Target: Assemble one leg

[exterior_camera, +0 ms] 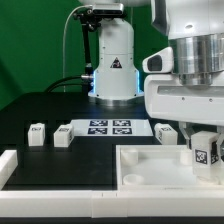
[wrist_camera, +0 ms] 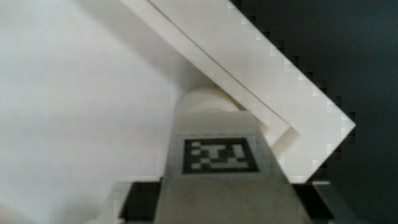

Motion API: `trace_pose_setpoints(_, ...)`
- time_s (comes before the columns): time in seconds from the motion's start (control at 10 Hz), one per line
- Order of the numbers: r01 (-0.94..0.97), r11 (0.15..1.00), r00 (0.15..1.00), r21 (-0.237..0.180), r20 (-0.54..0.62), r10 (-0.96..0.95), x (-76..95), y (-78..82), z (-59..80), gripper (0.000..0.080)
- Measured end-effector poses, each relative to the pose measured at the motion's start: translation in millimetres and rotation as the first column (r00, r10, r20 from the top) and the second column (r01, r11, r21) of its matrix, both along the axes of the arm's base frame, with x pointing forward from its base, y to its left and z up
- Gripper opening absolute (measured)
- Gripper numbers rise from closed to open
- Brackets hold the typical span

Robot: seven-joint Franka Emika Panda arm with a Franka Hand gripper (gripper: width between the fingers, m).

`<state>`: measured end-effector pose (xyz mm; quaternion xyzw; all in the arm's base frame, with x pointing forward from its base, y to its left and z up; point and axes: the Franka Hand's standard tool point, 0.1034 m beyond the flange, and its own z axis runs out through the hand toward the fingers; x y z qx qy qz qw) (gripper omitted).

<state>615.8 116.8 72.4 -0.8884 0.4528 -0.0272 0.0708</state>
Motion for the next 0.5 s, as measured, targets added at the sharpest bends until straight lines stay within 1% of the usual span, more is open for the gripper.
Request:
trace_pose_setpoints(0.2, 0.252, 0.967, 0.967, 0.020, -0.023, -0.252, -0.1, 2.8, -0.9, 0.0291)
trace_pose_setpoints(0.3, 0.319, 0.947, 0.948, 0.028, -0.032, -0.318, -0.2, 3.5, -0.9, 0.0291)
trace_pose_setpoints(0.4, 0.417, 0.908, 0.908, 0.044, -0.050, -0.415, -0.4, 4.4, -0.9, 0.0291)
trace_pose_setpoints(0.5, 0.457, 0.888, 0.889, 0.051, -0.058, -0.454, -0.4, 4.5, -0.9, 0.0291)
